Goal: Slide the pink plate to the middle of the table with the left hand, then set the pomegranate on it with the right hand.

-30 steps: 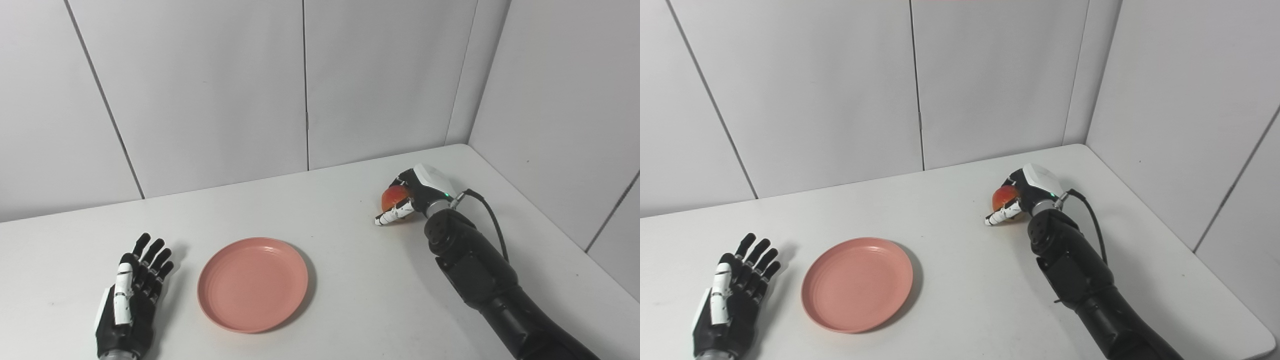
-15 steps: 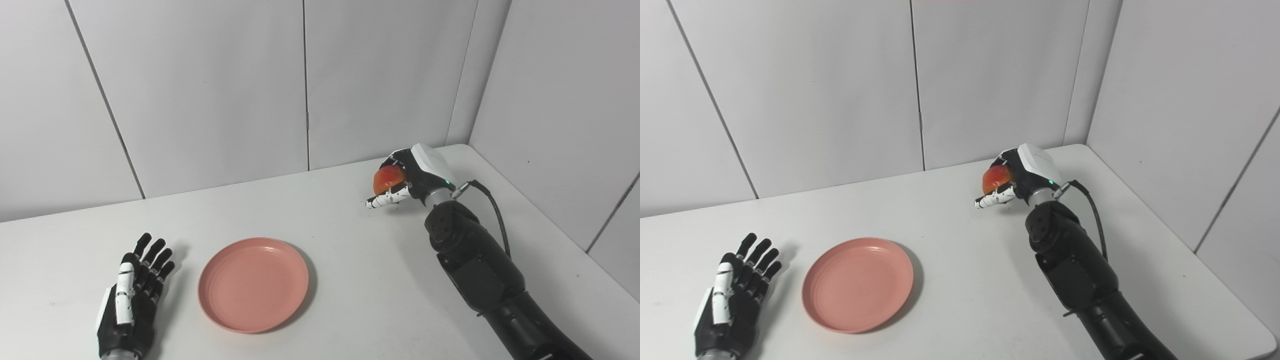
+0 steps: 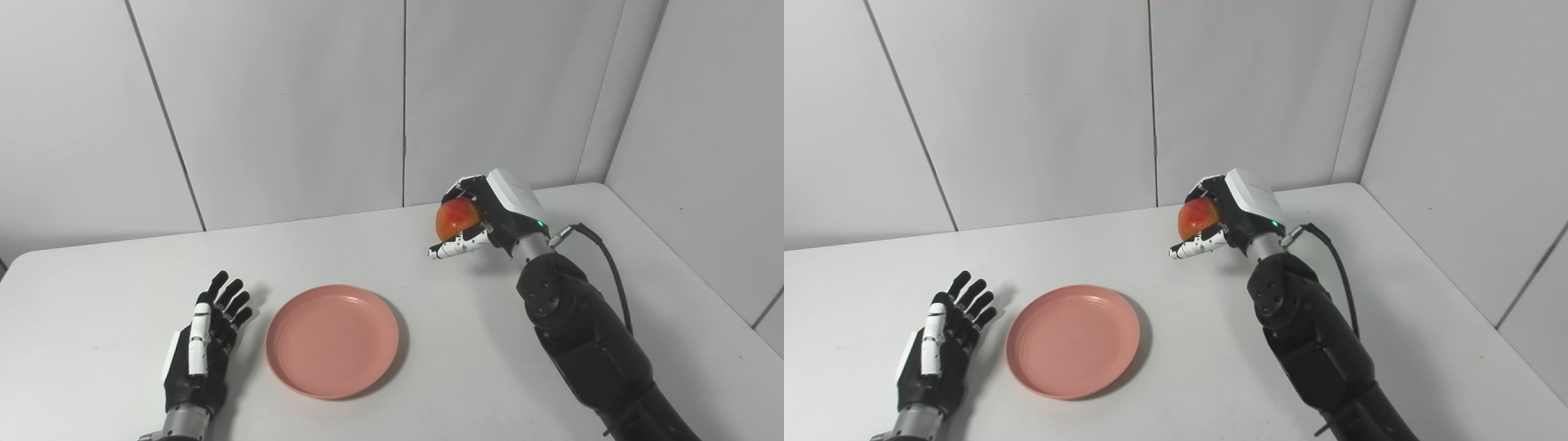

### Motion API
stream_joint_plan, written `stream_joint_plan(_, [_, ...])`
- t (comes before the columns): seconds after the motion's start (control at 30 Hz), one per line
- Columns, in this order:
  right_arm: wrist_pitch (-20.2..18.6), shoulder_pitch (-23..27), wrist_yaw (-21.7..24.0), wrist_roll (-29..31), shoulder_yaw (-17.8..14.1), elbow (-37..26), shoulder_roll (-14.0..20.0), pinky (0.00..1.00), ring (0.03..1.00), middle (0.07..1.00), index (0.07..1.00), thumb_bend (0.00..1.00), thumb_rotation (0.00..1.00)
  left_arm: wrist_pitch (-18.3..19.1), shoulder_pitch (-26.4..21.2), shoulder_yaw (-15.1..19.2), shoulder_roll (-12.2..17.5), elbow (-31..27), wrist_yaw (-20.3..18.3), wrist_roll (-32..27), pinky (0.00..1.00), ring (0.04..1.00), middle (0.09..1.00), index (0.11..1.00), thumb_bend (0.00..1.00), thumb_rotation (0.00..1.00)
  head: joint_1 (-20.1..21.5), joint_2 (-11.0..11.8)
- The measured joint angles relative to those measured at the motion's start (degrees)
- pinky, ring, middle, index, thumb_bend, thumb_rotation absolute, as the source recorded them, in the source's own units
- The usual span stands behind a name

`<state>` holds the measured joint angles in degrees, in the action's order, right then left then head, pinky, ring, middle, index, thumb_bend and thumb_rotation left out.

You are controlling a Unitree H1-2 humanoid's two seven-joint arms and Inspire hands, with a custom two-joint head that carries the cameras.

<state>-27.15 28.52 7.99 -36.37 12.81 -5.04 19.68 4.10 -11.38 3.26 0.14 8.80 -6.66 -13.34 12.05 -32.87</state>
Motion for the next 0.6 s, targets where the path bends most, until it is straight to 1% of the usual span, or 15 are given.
stream_joint_plan(0.1, [0.0,-0.1,0.6,-0.2,1.1,-0.6,-1.5,0.27,0.339,0.409,0.482,0.5,0.14,-0.2,0.0,-0.6,-0.4,0.0,0.2,1.2,0.89,0.903,0.911,0.904,0.4,1.0,-0.8,-0.2])
stream_joint_plan(0.17, [0.3,-0.3,1.2,-0.1,2.3,-1.5,-2.3,0.26,0.328,0.401,0.482,0.5,0.14,-0.3,0.0,-1.1,-0.6,0.0,0.8,2.3,0.88,0.899,0.907,0.901,0.4,1.0,-2.1,-0.4])
stream_joint_plan(0.2, [0.5,-0.3,1.3,-0.1,2.6,-1.8,-2.8,0.26,0.327,0.401,0.482,0.5,0.14,-0.3,0.0,-1.2,-0.7,-0.1,1.2,2.6,0.88,0.899,0.907,0.901,0.4,1.0,-2.1,-0.4])
stream_joint_plan(0.23, [0.6,-0.3,1.3,-0.2,2.7,-1.9,-3.1,0.27,0.332,0.405,0.482,0.5,0.14,-0.4,0.0,-1.3,-0.8,-0.1,1.4,3.3,0.88,0.899,0.906,0.9,0.4,1.0,-2.1,-0.4])
stream_joint_plan(0.4, [1.8,-0.3,1.7,-0.9,5.0,-1.9,-4.2,0.31,0.373,0.442,0.486,0.5,0.14,-1.1,0.0,-1.6,-1.2,0.1,2.3,4.4,0.89,0.911,0.915,0.907,0.41,1.0,-4.9,-1.5])
stream_joint_plan(0.5, [2.4,-0.2,1.7,-1.5,6.0,-1.7,-5.5,0.31,0.373,0.441,0.486,0.5,0.14,-2.0,0.1,-1.6,-1.6,0.4,3.0,4.9,0.89,0.907,0.908,0.902,0.4,1.0,-5.8,-1.8])
stream_joint_plan(0.53, [2.7,-0.2,1.7,-1.6,6.5,-1.6,-5.8,0.29,0.361,0.426,0.485,0.5,0.14,-2.4,0.1,-1.6,-1.9,0.5,3.3,5.1,0.89,0.905,0.906,0.902,0.39,1.0,-6.6,-1.9])
stream_joint_plan(0.6, [3.2,-0.2,1.7,-1.9,7.0,-1.2,-6.7,0.3,0.367,0.433,0.486,0.5,0.14,-2.8,0.1,-1.7,-2.6,0.6,4.1,5.9,0.89,0.906,0.908,0.906,0.39,1.0,-6.8,-1.9])
